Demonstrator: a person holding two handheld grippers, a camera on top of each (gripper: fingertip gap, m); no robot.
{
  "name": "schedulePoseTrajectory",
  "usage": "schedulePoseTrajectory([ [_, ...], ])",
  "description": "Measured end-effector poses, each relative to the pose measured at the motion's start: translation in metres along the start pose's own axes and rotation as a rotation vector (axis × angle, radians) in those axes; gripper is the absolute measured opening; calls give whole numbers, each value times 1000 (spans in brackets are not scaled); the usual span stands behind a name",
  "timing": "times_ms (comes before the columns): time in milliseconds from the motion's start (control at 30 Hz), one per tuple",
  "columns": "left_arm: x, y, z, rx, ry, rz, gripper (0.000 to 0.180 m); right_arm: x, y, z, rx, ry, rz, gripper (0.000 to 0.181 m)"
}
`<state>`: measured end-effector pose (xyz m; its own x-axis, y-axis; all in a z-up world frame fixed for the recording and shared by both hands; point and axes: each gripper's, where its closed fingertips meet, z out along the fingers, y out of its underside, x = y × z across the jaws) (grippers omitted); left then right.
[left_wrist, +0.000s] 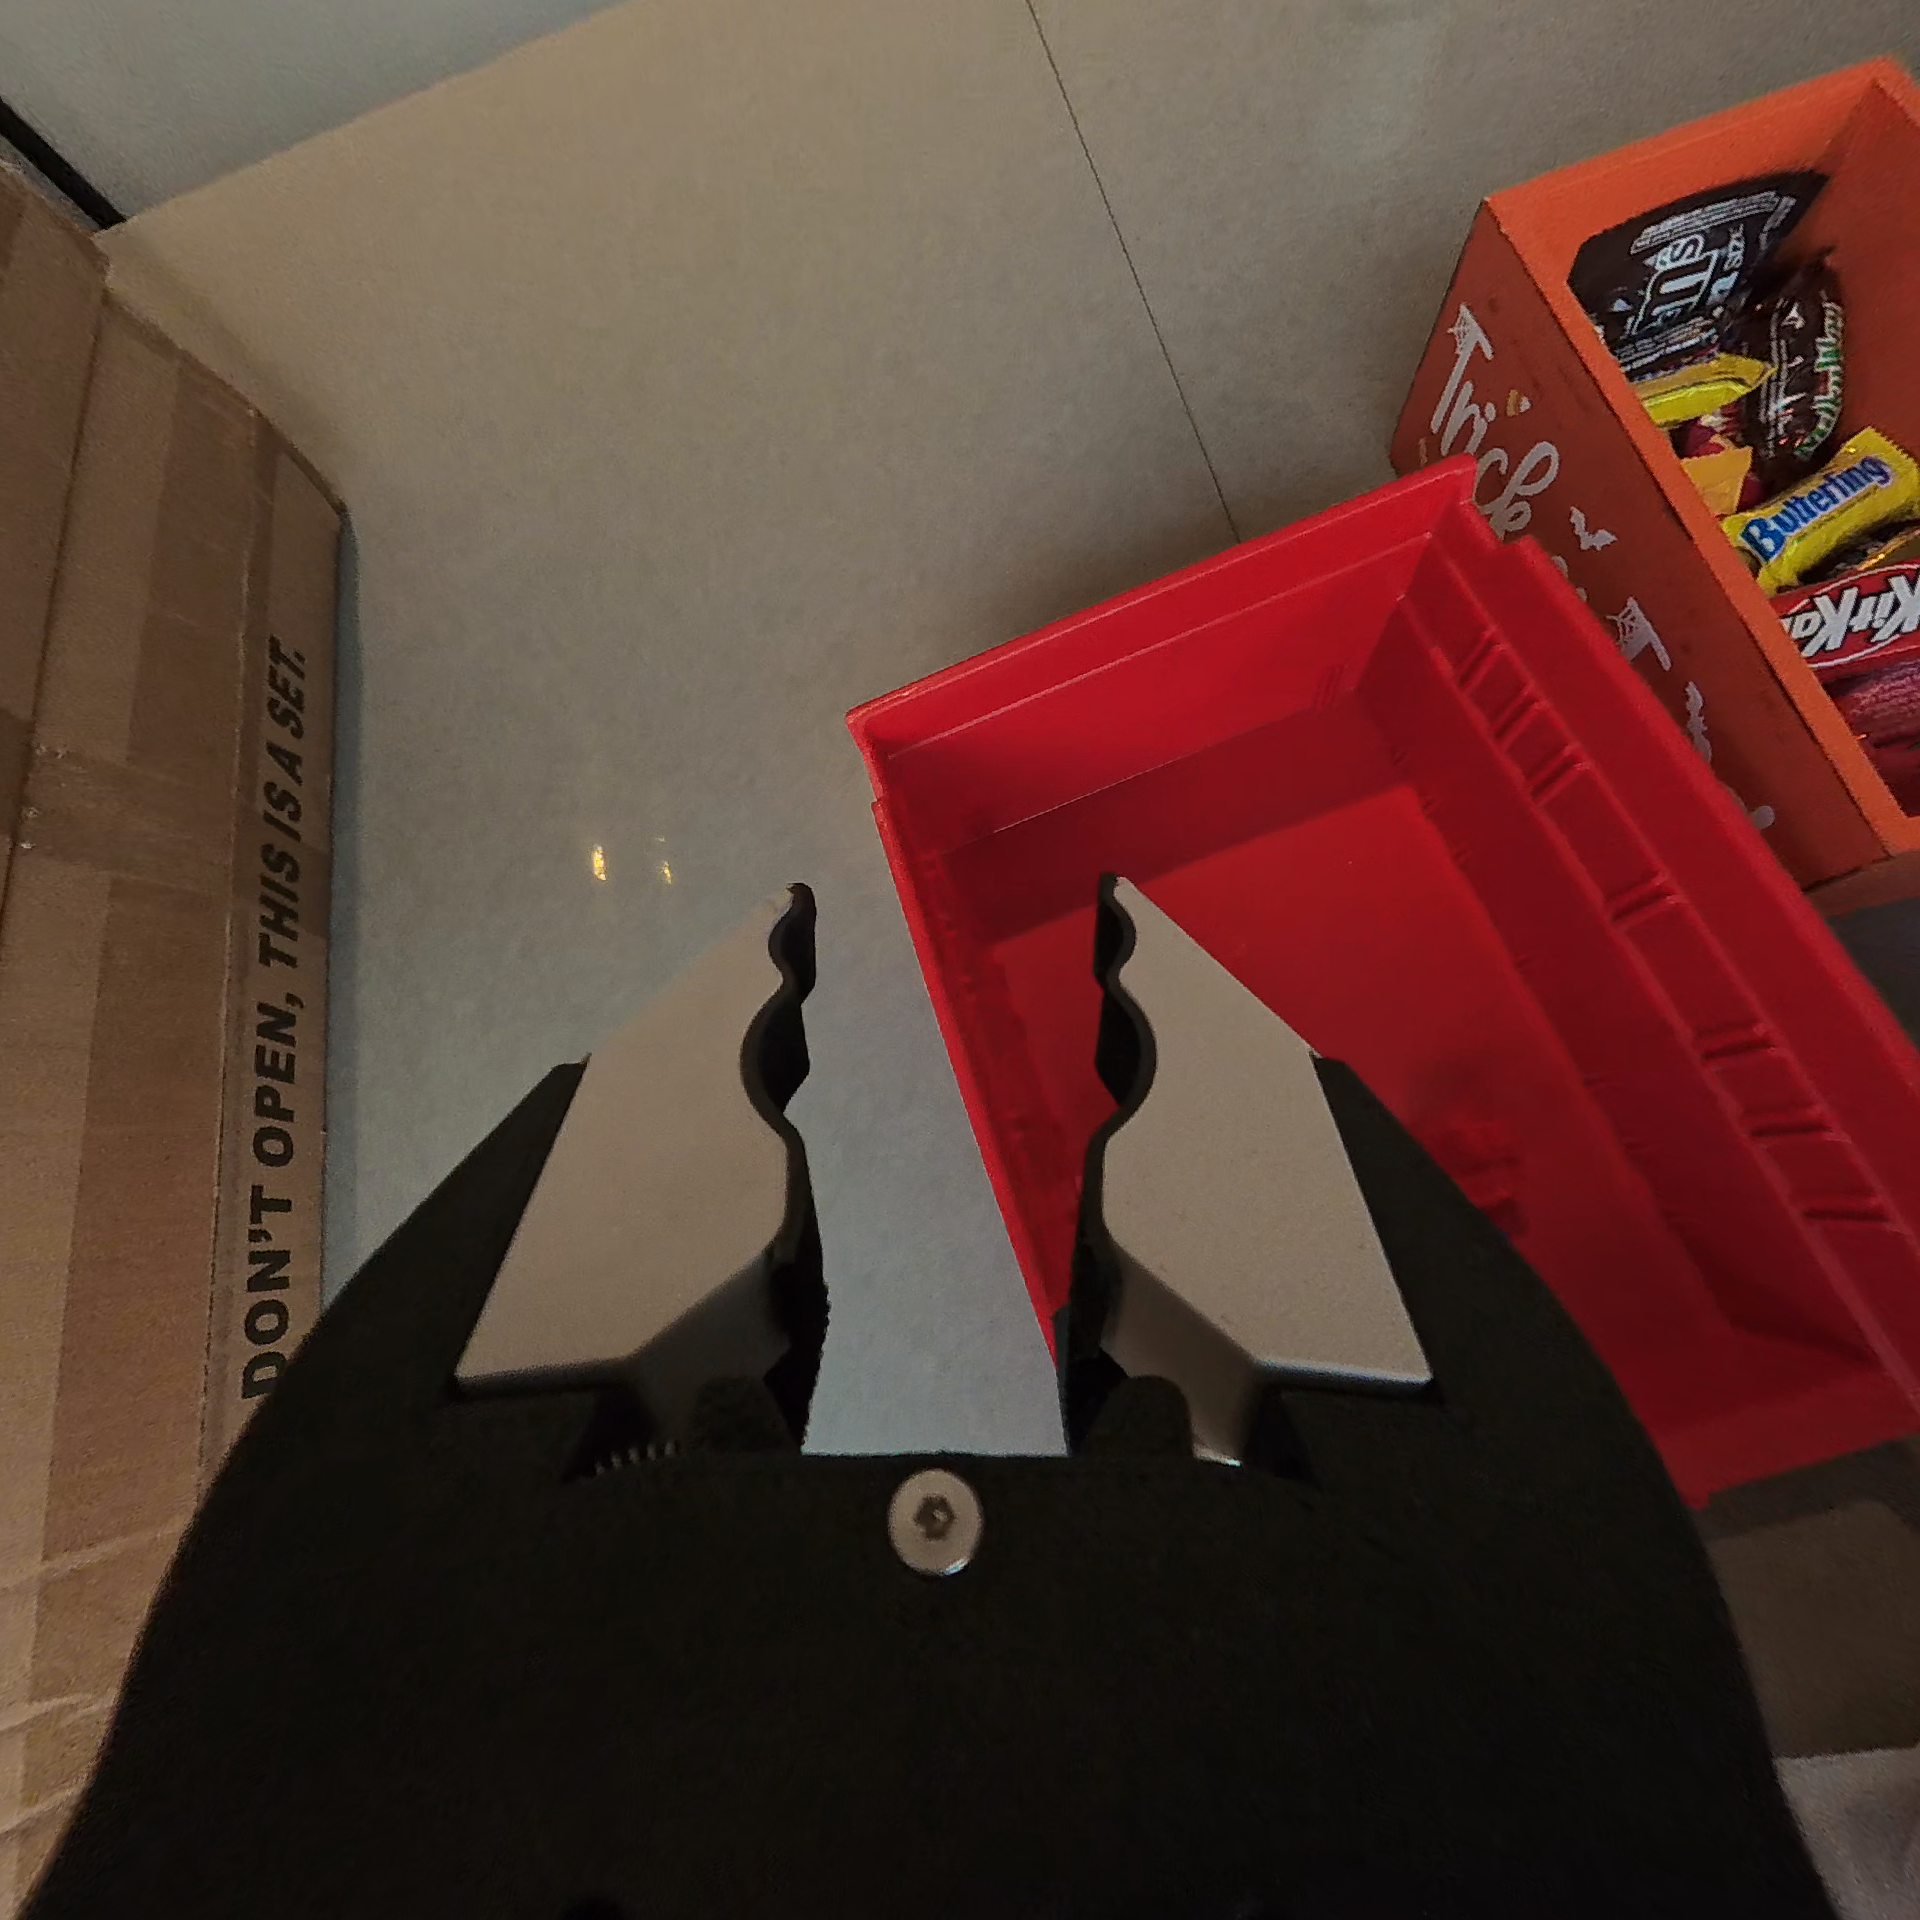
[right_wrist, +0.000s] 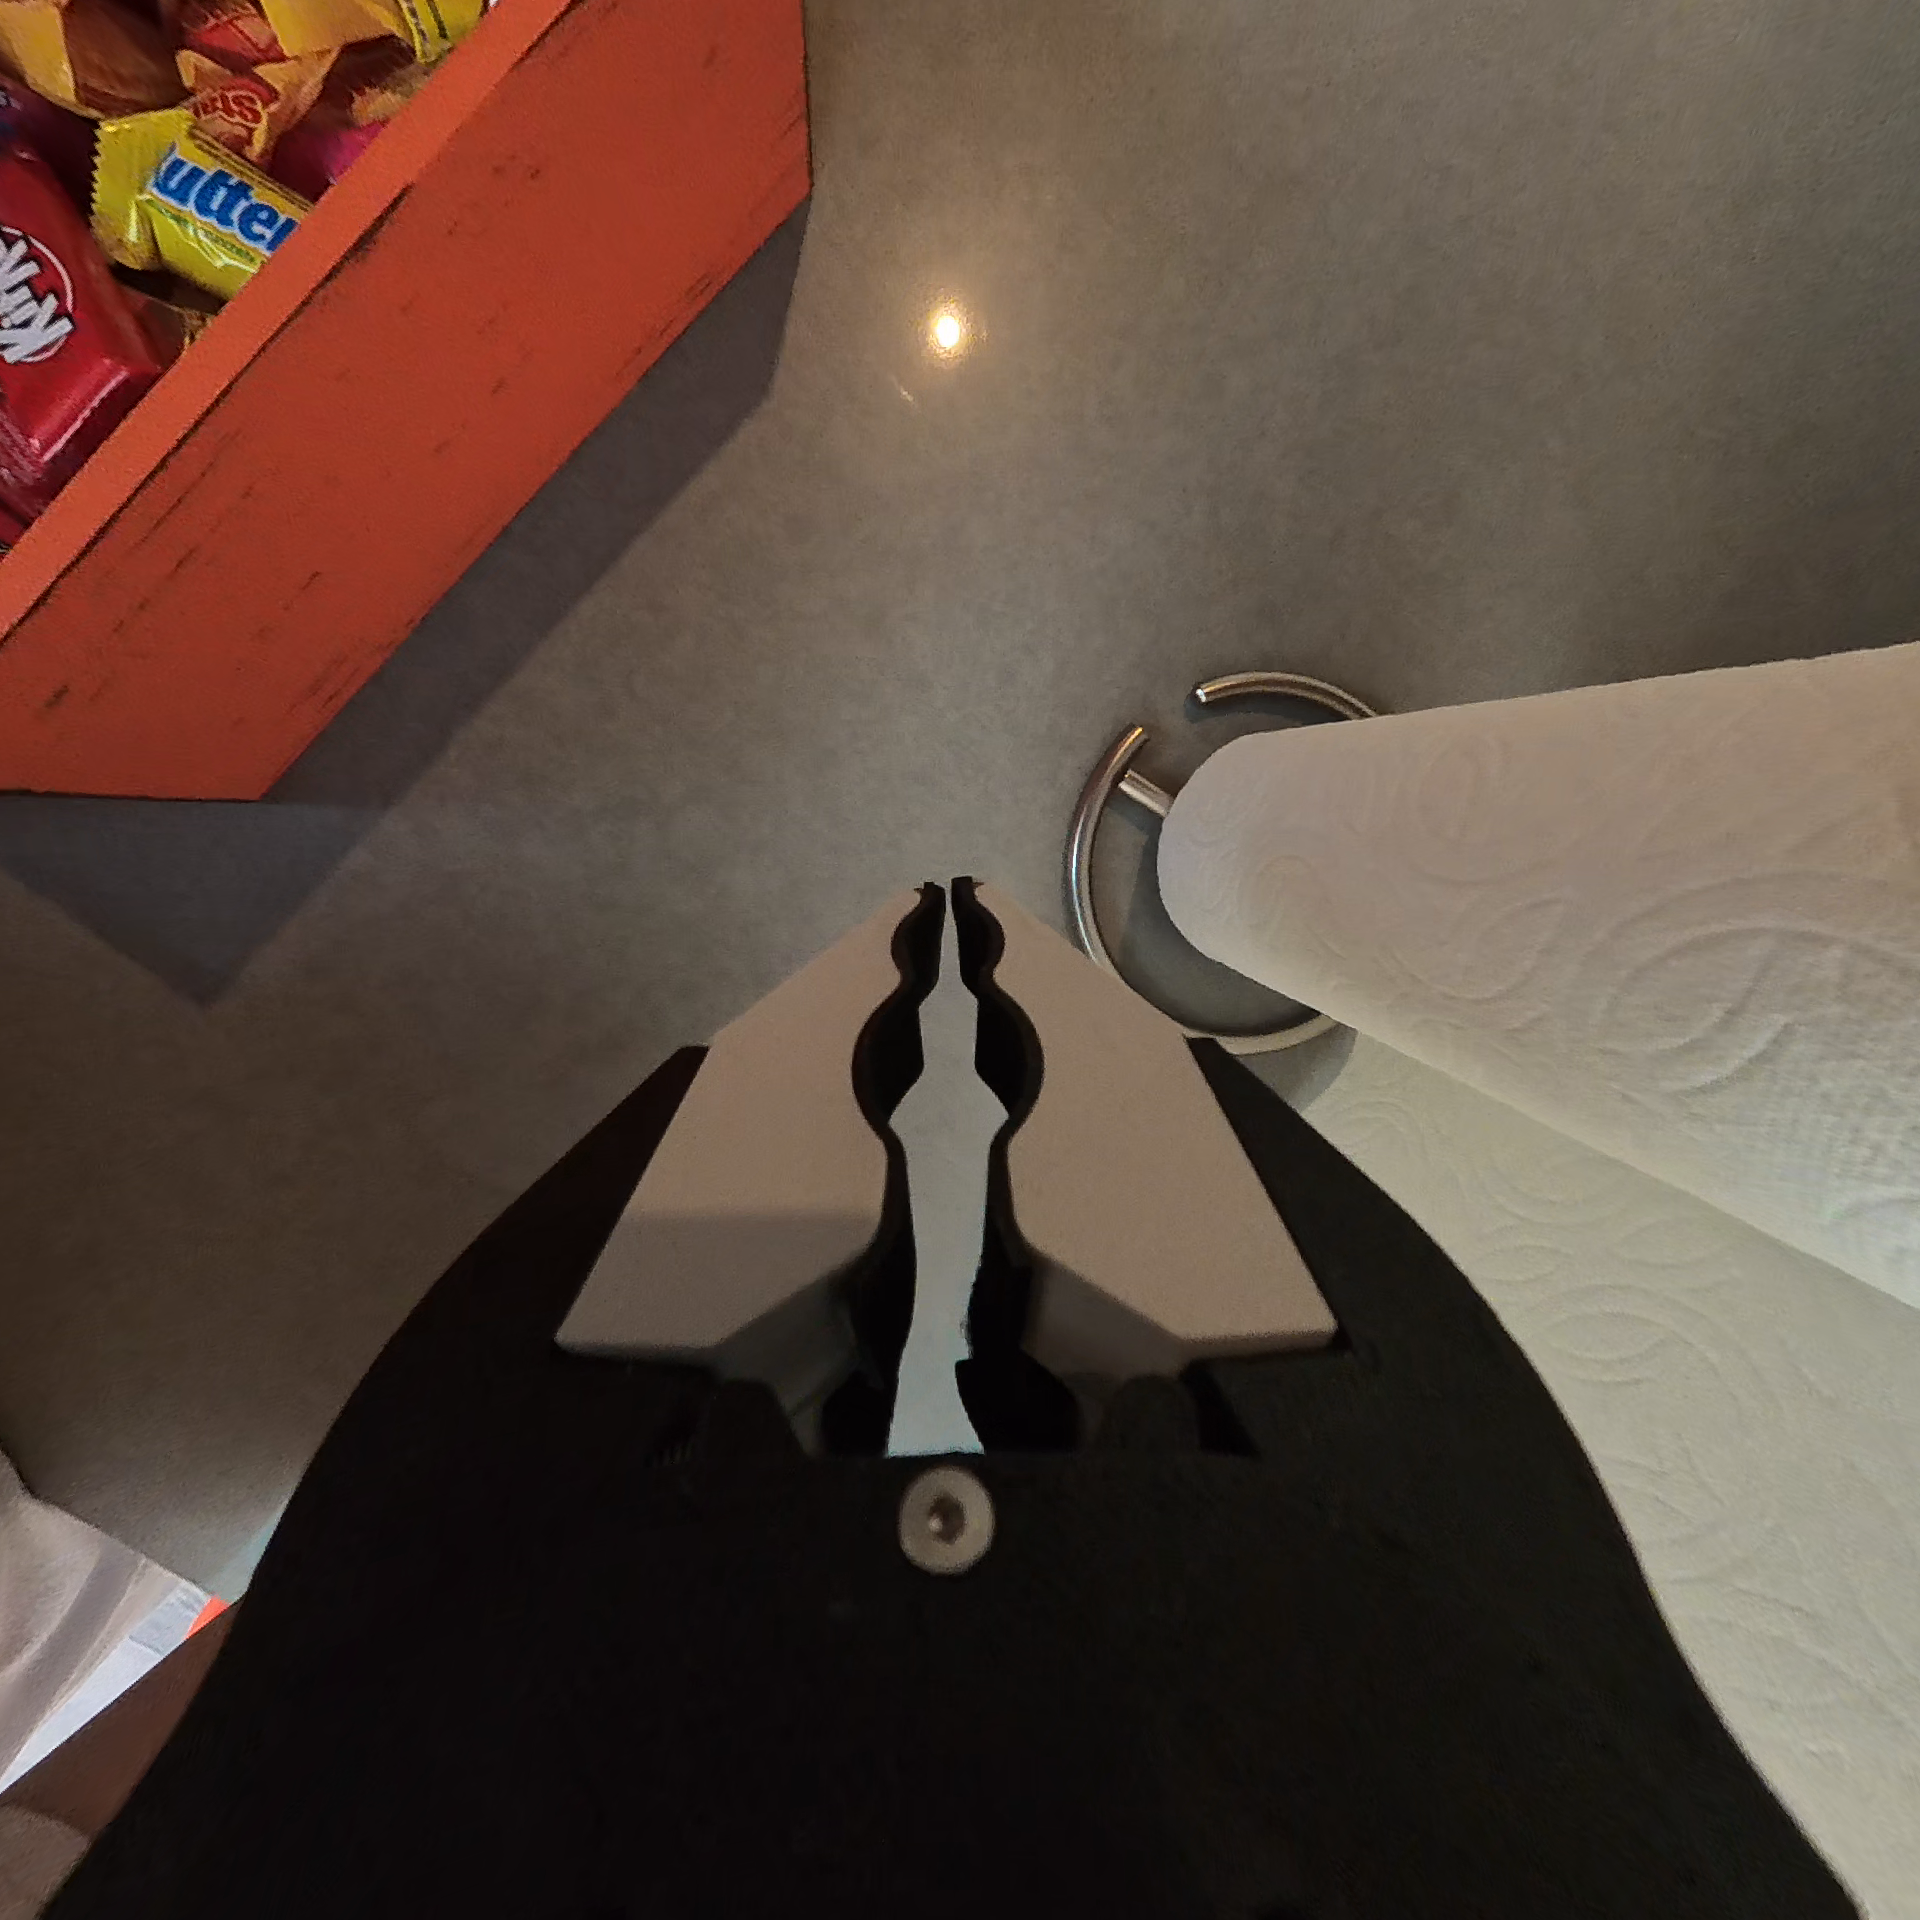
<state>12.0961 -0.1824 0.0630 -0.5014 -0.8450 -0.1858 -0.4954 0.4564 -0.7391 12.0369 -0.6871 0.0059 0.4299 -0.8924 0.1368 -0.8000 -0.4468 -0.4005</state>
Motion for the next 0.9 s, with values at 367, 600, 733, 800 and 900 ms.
schedulePoseTrajectory([
  [367, -9, 18, -6, -6, -28, -37, 51, 4, -13, -1, 67, 56, -91, 0],
  [600, -17, 31, -8, -11, -51, -64, 50, 3, -28, -4, 147, 48, -72, 0],
  [733, -21, 36, -10, -16, -56, -78, 50, 5, -34, -9, 185, 71, -84, 0],
  [800, -22, 36, -12, -11, -62, -80, 49, 6, -38, -12, 209, 83, -88, 0],
  [900, -25, 34, -16, -3, -70, -81, 48, 6, -38, -14, 218, 88, -93, 0],
])
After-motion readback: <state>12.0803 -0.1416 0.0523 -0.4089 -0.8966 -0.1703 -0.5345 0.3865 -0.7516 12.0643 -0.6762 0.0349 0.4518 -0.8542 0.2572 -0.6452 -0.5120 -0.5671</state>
